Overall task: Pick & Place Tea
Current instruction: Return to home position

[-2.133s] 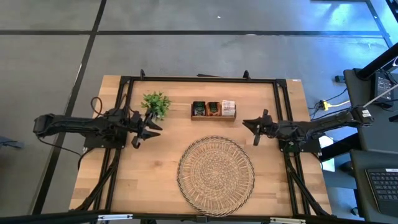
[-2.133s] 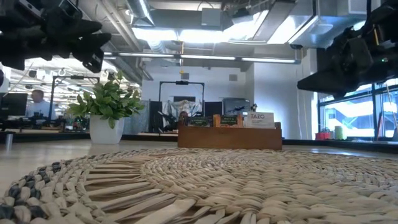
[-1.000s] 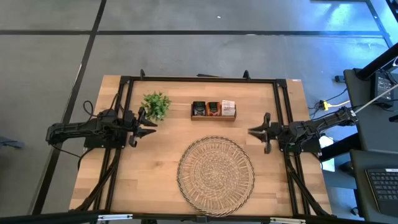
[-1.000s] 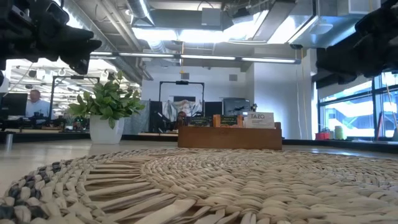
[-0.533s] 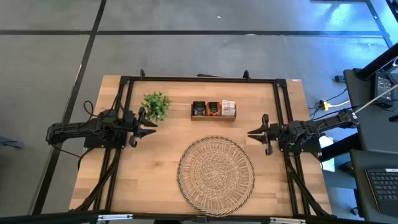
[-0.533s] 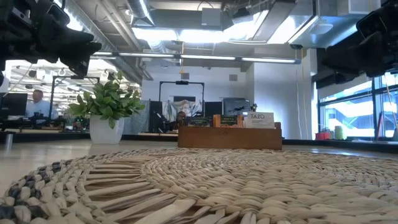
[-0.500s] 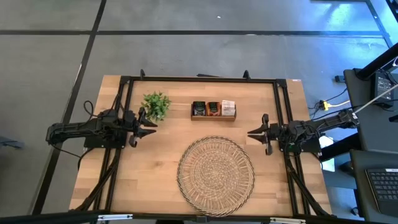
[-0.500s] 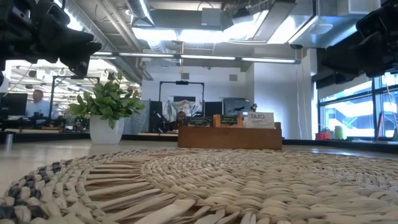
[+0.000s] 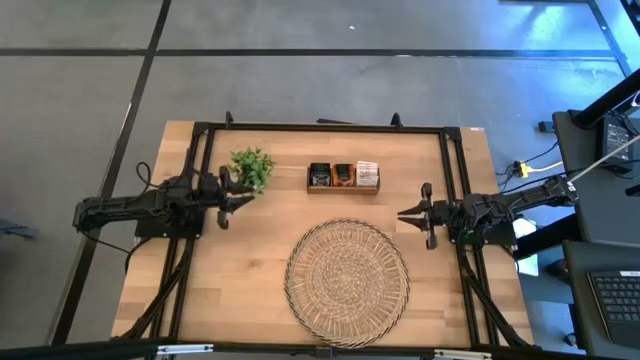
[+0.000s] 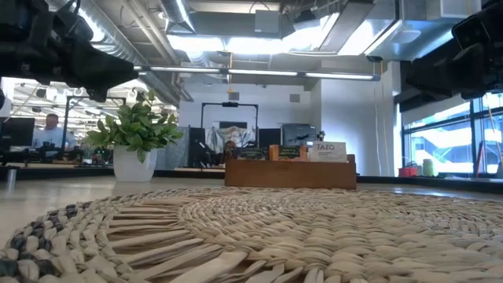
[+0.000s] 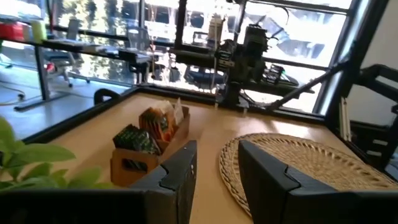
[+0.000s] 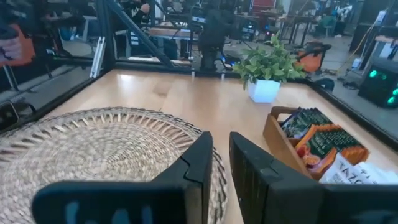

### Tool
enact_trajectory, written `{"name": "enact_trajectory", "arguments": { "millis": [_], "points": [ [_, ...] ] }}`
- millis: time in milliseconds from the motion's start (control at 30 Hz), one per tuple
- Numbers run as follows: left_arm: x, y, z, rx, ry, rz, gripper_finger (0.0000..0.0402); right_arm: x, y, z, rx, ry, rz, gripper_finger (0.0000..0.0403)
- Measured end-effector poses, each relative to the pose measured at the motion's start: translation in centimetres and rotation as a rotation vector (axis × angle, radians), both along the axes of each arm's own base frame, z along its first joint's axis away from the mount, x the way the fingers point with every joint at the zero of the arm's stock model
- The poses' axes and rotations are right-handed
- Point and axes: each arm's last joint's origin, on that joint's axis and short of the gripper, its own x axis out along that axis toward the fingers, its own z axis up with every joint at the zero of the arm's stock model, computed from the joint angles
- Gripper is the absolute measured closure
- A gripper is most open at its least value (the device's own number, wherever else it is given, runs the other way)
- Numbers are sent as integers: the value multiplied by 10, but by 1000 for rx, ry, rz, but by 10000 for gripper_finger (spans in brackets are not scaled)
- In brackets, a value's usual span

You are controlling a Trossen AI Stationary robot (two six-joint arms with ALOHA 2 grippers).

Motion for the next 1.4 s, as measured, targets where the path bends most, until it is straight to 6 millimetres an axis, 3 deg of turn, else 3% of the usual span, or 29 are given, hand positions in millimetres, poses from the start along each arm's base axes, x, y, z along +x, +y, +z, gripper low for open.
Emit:
{"name": "enact_trajectory", "arguments": {
  "millis": [200, 533, 1400],
  "points": [
    [1, 0, -2, -16, 18, -15, 288, 0, -3, 1, 61, -12, -105, 344],
    [1, 0, -1, -17, 7, -8, 288, -2, -8, 4, -57, -44, -254, 344],
    [1, 0, -1, -18, 7, -7, 288, -2, -8, 3, -14, -35, -264, 344]
  ]
}}
